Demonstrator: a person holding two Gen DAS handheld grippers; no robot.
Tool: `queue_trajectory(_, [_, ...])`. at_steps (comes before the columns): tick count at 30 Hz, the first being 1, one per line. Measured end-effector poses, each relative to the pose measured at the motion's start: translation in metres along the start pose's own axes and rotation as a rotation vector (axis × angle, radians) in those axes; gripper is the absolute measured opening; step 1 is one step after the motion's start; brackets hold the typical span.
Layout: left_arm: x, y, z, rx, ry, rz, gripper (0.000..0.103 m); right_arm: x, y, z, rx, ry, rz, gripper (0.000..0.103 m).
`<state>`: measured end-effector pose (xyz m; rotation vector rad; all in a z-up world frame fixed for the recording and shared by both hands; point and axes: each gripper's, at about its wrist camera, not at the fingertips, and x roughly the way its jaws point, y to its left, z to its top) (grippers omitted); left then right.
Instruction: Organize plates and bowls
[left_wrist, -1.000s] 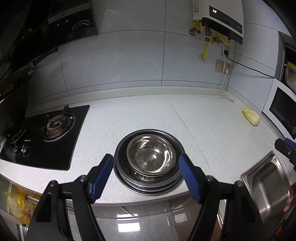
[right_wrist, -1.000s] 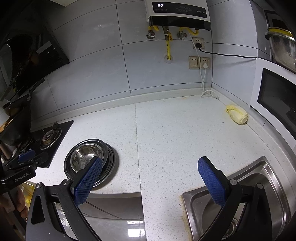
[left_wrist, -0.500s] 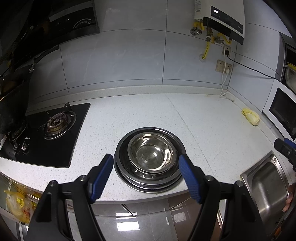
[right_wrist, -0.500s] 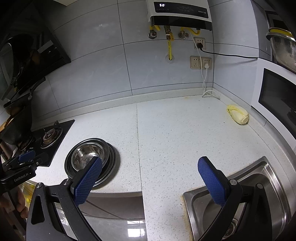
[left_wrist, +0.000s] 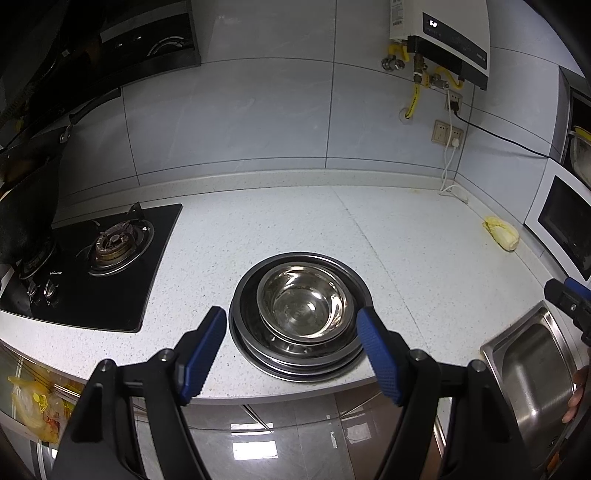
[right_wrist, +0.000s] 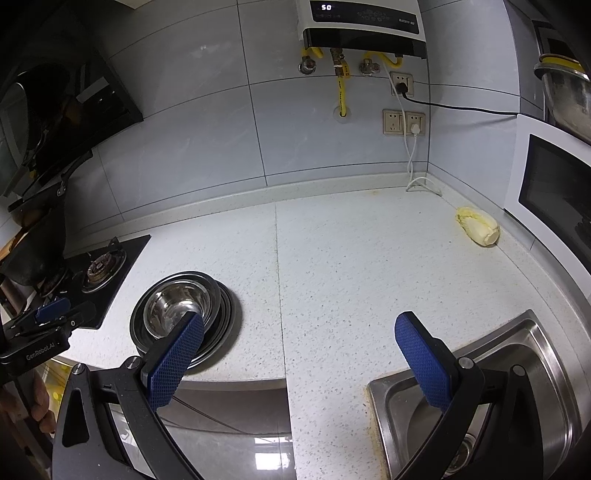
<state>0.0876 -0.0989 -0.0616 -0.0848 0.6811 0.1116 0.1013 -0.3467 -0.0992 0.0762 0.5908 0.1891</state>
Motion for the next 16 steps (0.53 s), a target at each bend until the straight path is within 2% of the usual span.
queue_trajectory(16, [-0.0023,-0.0008,-0.0012,0.001,-0.001,0.005,0.072,-0.0003,0.0008,-0.0020,-0.002,-0.002,-0.001,0.102])
